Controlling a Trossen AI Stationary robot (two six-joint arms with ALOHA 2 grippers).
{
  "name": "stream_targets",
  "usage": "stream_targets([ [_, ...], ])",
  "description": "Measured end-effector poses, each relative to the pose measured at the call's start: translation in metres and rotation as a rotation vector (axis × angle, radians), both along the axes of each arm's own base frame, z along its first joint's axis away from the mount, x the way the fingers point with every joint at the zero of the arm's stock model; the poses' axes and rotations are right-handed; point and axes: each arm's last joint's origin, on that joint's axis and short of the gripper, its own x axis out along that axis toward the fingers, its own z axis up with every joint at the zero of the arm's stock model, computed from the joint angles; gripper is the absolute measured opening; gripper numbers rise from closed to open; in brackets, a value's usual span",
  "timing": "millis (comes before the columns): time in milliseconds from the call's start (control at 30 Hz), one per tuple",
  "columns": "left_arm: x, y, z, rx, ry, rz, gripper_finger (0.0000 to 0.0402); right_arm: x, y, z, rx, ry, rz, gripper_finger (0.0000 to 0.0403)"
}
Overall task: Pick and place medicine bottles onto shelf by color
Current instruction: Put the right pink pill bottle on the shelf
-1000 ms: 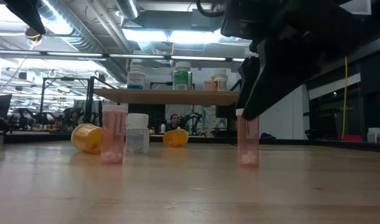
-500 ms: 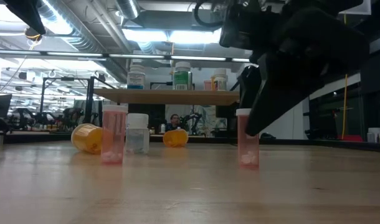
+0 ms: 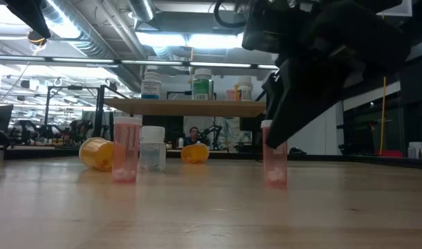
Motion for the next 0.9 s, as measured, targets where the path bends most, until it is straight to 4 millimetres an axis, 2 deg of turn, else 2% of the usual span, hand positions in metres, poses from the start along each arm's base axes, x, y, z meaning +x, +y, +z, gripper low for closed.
stream_targets([
  [100, 0.000, 0.000, 0.000, 0.000, 0.000, 0.000, 0.0228, 0.004, 0.000, 0.005, -0.002, -0.012, 0.004, 0.0108],
  [233, 0.000, 0.000, 0.000, 0.000, 0.000, 0.000, 0.0228, 0.016, -0.006, 0.021, -0.023, -0.049, 0.023, 0.0109],
  [400, 0.000, 0.000, 0.000, 0.000, 0.000, 0.000, 0.0228, 0.038, -0.032, 0.059, -0.142, -0.071, -0.008, 0.0111],
  [533, 0.000, 0.000, 0.000, 0.000, 0.000, 0.000, 0.0228, 0.054, -0.069, 0.103, -0.260, -0.073, -0.066, 0.0106],
  [700, 0.000, 0.000, 0.000, 0.000, 0.000, 0.000, 0.0228, 0.065, -0.125, 0.155, -0.295, -0.110, -0.121, 0.0107],
  [833, 0.000, 0.000, 0.000, 0.000, 0.000, 0.000, 0.0228, 0.065, -0.178, 0.179, -0.275, -0.151, -0.183, 0.0107],
  [900, 0.000, 0.000, 0.000, 0.000, 0.000, 0.000, 0.0228, 0.062, -0.206, 0.184, -0.219, -0.167, -0.213, 0.0106],
])
